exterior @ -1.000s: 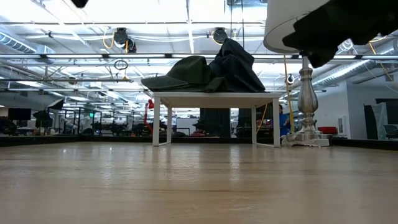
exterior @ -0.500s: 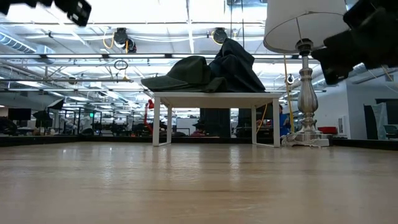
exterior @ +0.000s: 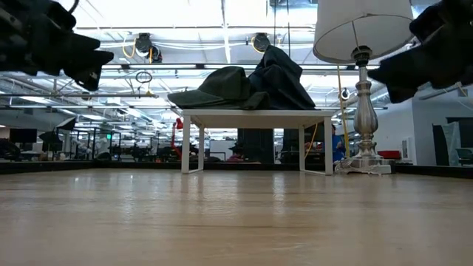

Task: Pick & Place hat
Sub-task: Return to Home Position

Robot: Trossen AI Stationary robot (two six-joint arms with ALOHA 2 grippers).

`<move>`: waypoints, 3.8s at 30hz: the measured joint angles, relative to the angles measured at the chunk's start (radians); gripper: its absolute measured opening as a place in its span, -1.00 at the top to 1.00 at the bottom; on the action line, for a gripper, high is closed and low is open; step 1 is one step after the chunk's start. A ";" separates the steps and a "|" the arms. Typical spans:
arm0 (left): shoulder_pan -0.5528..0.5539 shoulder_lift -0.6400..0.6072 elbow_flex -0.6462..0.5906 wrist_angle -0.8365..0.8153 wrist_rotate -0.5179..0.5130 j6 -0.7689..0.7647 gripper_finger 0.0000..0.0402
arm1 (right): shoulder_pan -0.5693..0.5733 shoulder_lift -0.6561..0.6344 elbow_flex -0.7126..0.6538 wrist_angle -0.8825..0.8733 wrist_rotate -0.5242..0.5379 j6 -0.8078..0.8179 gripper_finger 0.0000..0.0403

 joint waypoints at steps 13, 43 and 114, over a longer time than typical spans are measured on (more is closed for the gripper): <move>0.000 -0.049 -0.019 -0.106 -0.006 -0.027 0.27 | -0.028 -0.054 -0.002 -0.257 0.248 0.165 0.35; 0.000 -0.048 -0.019 -0.109 0.015 -0.032 0.27 | -0.046 -0.588 -0.003 -0.558 0.246 0.087 0.35; 0.000 -0.046 -0.019 -0.093 0.014 -0.131 0.27 | -0.043 -0.622 -0.003 -0.463 0.249 0.028 0.35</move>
